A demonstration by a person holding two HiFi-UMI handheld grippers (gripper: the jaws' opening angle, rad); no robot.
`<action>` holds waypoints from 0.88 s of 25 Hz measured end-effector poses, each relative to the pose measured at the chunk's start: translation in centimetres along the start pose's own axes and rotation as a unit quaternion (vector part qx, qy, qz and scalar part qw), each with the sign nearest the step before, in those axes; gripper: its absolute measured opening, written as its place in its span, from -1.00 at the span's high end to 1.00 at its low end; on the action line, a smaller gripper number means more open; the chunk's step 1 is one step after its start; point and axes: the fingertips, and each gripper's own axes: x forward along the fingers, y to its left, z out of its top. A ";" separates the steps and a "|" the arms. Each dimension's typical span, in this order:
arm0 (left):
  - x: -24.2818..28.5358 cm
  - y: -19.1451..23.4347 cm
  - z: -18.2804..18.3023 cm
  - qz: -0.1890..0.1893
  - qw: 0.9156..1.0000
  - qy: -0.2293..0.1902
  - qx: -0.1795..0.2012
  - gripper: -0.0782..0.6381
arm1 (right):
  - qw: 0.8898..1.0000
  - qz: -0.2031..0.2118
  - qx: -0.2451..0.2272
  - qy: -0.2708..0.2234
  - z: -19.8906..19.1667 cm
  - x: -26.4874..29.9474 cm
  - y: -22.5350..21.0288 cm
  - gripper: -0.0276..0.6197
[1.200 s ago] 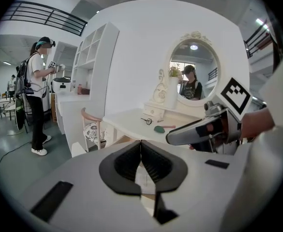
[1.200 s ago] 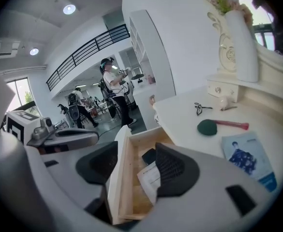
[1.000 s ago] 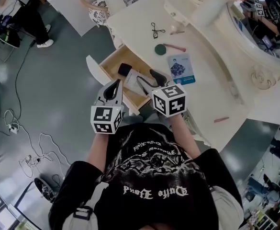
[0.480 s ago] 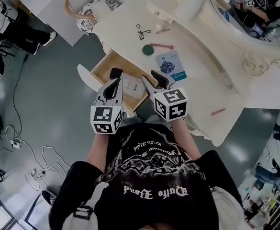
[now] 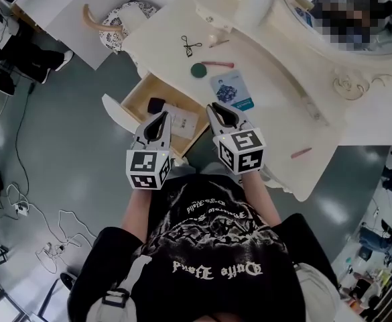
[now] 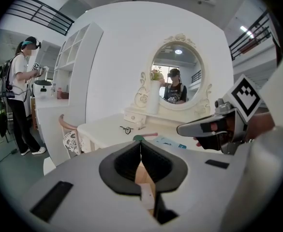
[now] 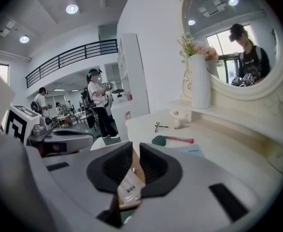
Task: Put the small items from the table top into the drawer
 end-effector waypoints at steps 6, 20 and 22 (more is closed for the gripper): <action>0.1 -0.6 0.0 -0.003 1.000 -0.001 0.002 0.74 | 1.000 0.003 -0.003 0.005 -0.6 -0.4 -0.4 0.85; 0.9 -0.2 -0.2 0.000 1.000 0.005 -0.002 0.74 | 1.000 -0.003 -0.011 0.004 -0.4 0.3 -1.1 0.88; 1.2 0.0 0.0 0.000 1.000 0.005 -0.002 0.74 | 1.000 -0.005 -0.013 0.004 -0.2 0.5 -1.2 0.88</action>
